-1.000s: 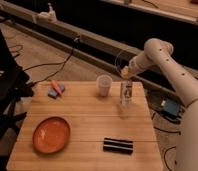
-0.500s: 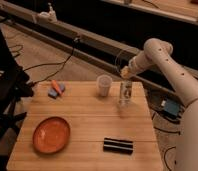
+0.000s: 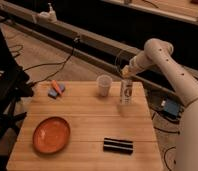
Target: Stand the bottle upright
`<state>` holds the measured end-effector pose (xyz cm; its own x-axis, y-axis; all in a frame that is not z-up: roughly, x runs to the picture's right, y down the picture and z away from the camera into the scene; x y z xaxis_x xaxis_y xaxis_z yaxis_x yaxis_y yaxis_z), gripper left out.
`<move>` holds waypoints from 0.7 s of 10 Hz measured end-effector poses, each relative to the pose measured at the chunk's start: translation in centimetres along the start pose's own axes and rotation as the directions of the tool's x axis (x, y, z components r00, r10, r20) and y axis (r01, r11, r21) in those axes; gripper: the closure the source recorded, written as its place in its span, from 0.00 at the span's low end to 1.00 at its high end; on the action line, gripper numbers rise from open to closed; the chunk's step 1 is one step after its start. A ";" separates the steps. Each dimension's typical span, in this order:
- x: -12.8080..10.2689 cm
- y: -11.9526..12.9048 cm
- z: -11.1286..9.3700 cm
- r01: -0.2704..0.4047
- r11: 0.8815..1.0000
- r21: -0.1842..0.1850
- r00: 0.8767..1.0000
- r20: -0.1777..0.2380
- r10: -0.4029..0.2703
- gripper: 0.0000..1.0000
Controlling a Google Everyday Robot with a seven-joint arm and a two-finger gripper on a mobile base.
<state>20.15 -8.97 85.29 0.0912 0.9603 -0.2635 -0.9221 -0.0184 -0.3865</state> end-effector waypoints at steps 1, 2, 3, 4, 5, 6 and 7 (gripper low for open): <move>-0.9 -0.9 0.1 -0.012 1.000 0.019 0.999 0.038 0.011 1.00; -1.5 -1.5 0.2 -0.020 0.999 0.033 0.998 0.068 0.018 1.00; -2.2 -2.4 0.2 -0.026 0.998 0.058 0.993 0.113 0.020 1.00; -2.8 -3.1 0.2 -0.029 0.997 0.077 0.988 0.150 0.017 1.00; -3.3 -3.5 0.3 -0.027 0.996 0.090 0.983 0.185 0.010 1.00; -4.0 -3.9 0.2 -0.020 0.994 0.107 0.973 0.230 -0.005 1.00; -4.4 -4.2 0.3 -0.004 0.992 0.128 0.962 0.272 -0.031 1.00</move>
<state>23.51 -13.06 88.35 0.0141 0.9999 -0.0009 -0.9632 0.0134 -0.2686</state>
